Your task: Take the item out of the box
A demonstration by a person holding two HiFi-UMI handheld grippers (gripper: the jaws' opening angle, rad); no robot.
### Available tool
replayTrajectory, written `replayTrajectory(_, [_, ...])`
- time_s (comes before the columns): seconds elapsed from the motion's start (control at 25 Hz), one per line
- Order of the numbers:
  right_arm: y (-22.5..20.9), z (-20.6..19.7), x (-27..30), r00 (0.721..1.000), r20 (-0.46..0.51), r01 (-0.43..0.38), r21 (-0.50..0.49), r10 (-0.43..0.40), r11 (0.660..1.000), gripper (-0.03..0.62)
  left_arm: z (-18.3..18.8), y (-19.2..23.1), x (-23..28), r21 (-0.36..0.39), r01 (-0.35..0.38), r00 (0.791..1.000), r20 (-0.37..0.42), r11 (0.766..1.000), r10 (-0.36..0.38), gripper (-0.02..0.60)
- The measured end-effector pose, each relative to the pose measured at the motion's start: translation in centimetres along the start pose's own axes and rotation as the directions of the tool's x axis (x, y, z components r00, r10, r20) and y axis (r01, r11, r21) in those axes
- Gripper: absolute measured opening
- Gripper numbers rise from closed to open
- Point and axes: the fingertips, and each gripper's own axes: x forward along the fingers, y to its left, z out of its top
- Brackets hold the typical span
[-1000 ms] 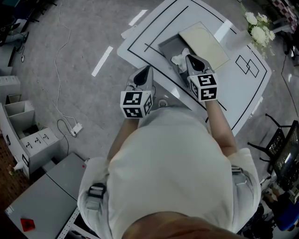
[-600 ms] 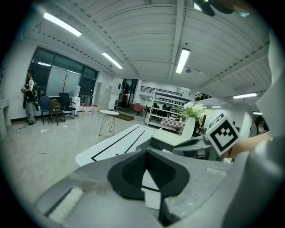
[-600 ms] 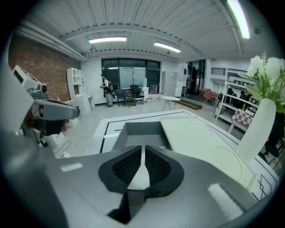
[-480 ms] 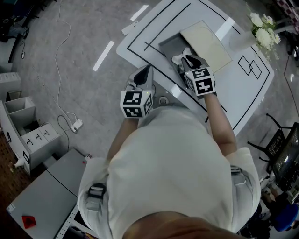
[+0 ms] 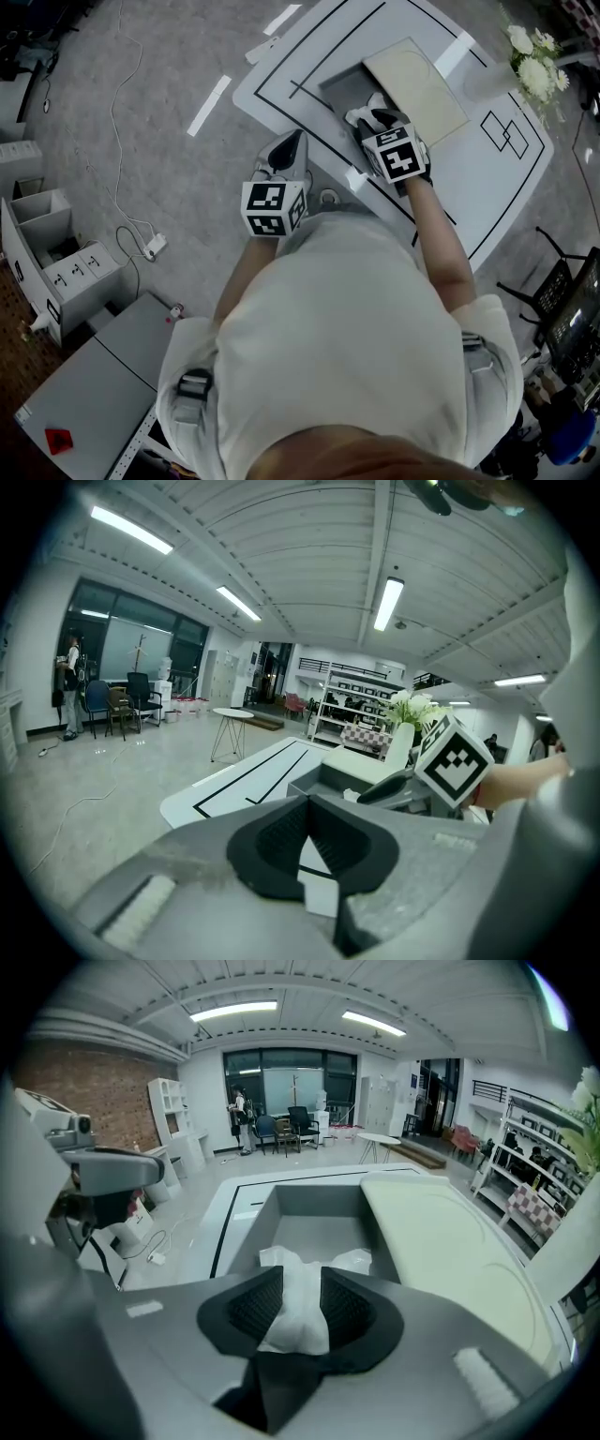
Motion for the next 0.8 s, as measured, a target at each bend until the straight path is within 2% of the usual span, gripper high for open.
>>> replayTrajectory(0.2, [0.1,-0.2,0.1,0.999,-0.032,-0.009,0.004,0.009,1.000,0.110,0.0,0.1,-0.2,0.001,-0.008,1.000,0.003,1.000,0.008,0.000])
replayTrajectory(0.36, [0.1,-0.3,0.1,0.999,-0.043,0.008,-0.008,-0.008,1.000,0.060,-0.1,0.1,-0.6,0.001,-0.012,1.000,0.005,1.000,0.012,0.000])
replayTrajectory(0.52, [-0.1,-0.1,-0.1,0.999,-0.026,0.022,-0.014,-0.023,1.000,0.023,-0.2,0.3,-1.2,0.001,-0.018,1.000,0.009,1.000,0.018,0.000])
replayTrajectory(0.8, [-0.1,-0.1,-1.0,0.999,0.004,0.043,-0.024,-0.043,0.999,0.009,-0.3,0.4,-2.2,0.004,-0.022,1.000,0.017,1.000,0.022,0.000])
